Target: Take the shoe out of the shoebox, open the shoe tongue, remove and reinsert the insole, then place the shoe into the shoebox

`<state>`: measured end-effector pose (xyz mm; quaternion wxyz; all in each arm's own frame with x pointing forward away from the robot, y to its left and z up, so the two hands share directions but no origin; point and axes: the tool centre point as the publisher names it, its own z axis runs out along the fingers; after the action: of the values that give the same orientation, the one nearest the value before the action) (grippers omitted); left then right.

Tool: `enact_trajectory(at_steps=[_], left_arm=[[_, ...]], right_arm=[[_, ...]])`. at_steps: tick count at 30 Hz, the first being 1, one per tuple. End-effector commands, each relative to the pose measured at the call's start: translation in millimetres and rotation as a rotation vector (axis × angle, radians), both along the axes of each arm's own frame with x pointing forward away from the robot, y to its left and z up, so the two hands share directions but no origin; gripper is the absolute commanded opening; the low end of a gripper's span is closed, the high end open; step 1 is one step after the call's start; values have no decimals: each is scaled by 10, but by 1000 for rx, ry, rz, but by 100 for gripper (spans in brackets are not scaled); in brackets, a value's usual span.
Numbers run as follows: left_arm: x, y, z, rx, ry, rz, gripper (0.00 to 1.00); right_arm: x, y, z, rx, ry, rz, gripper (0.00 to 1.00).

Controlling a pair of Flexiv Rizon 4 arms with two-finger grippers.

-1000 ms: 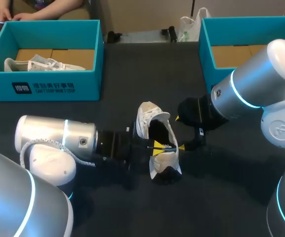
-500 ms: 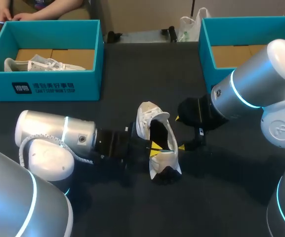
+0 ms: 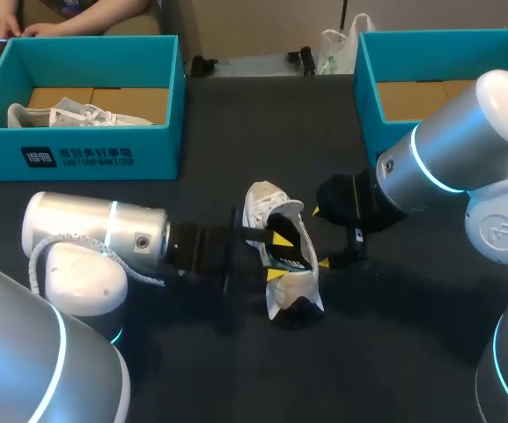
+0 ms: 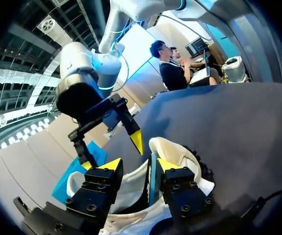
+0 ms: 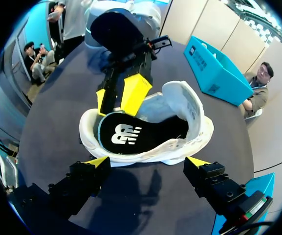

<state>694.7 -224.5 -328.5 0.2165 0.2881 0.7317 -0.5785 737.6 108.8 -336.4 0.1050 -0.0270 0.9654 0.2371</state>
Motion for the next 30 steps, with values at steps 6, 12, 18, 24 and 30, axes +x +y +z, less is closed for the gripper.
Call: enact_trajectory(at_steps=[6,12,18,24,30], left_arm=[[-44,164,150,4,-14,-2,45],[-33,254,237,54,-1,-47,50],[40,349,364,113,-32,-99,60],[79,372,464,154,-29,-168,53],[105,380,541,256,-28,-296,54]], right_arm=[[-11,-2,-1,0,-2,-1,100],[-11,-2,-1,0,-2,-1,100],[-11,-2,-1,0,-2,-1,100],[-11,-2,-1,0,-2,-1,100],[-11,-2,-1,0,-2,-1,100]])
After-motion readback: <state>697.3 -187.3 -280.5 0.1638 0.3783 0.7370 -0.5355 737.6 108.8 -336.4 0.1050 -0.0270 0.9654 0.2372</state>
